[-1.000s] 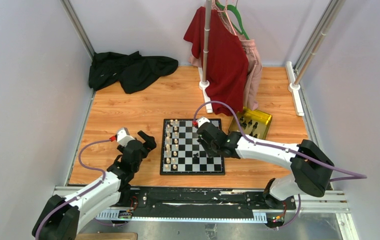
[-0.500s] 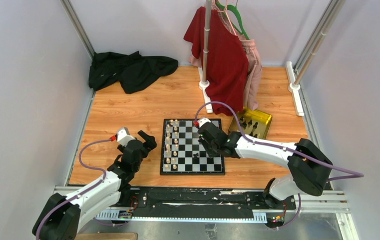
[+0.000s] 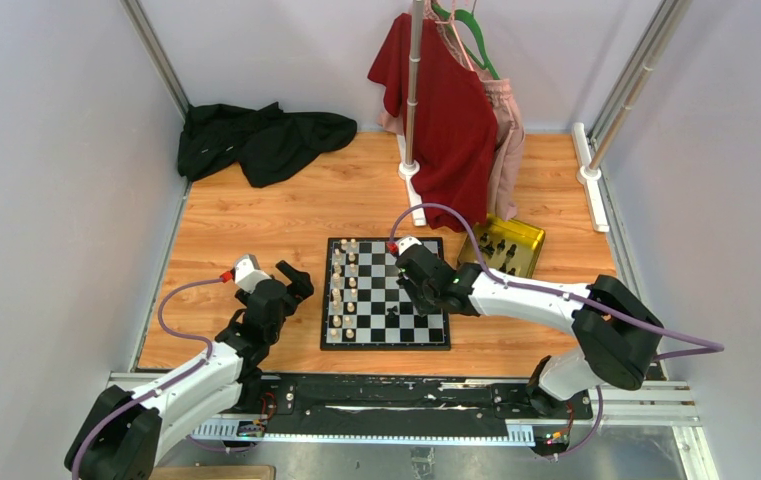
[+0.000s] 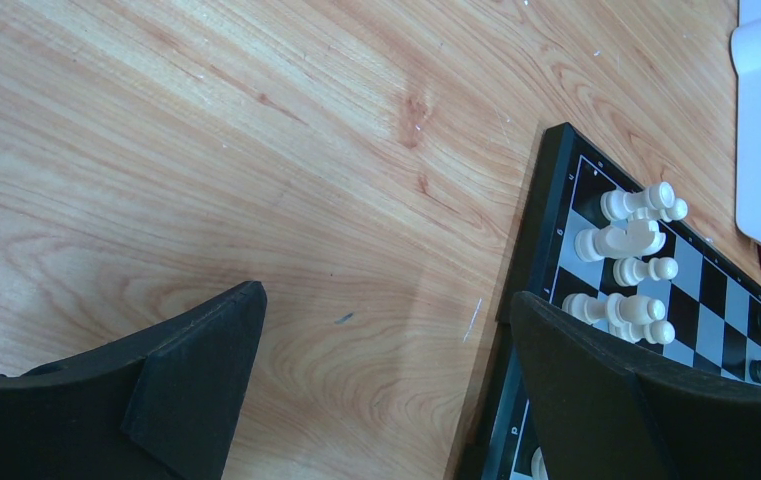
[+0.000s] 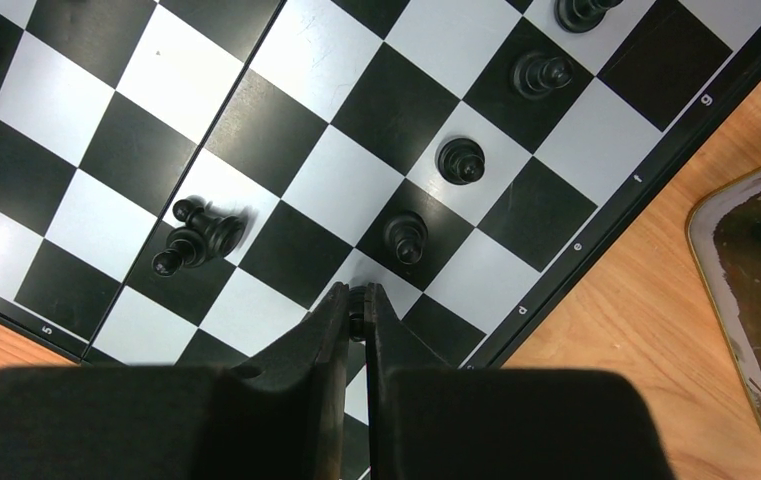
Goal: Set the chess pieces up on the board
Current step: Place the chess piece on the chessboard.
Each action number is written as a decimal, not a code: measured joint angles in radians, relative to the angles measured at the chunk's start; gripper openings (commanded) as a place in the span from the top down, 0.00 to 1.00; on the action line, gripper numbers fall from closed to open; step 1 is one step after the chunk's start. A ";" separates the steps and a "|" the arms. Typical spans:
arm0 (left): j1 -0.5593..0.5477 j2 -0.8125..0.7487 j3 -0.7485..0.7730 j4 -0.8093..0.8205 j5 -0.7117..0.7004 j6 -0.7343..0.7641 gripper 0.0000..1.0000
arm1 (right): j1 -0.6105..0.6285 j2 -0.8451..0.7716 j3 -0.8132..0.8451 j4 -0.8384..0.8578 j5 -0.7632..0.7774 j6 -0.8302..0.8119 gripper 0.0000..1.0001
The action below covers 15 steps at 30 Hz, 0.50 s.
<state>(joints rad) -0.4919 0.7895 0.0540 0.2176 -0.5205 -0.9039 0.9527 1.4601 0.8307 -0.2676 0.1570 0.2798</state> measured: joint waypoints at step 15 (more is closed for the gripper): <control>0.000 0.000 0.000 0.005 0.000 0.003 0.00 | 0.000 -0.001 0.000 -0.002 0.000 -0.010 0.73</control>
<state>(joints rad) -0.4919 0.7891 0.0540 0.2230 -0.5201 -0.9009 0.9527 1.4593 0.8307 -0.2699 0.1566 0.2703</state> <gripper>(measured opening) 0.997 0.269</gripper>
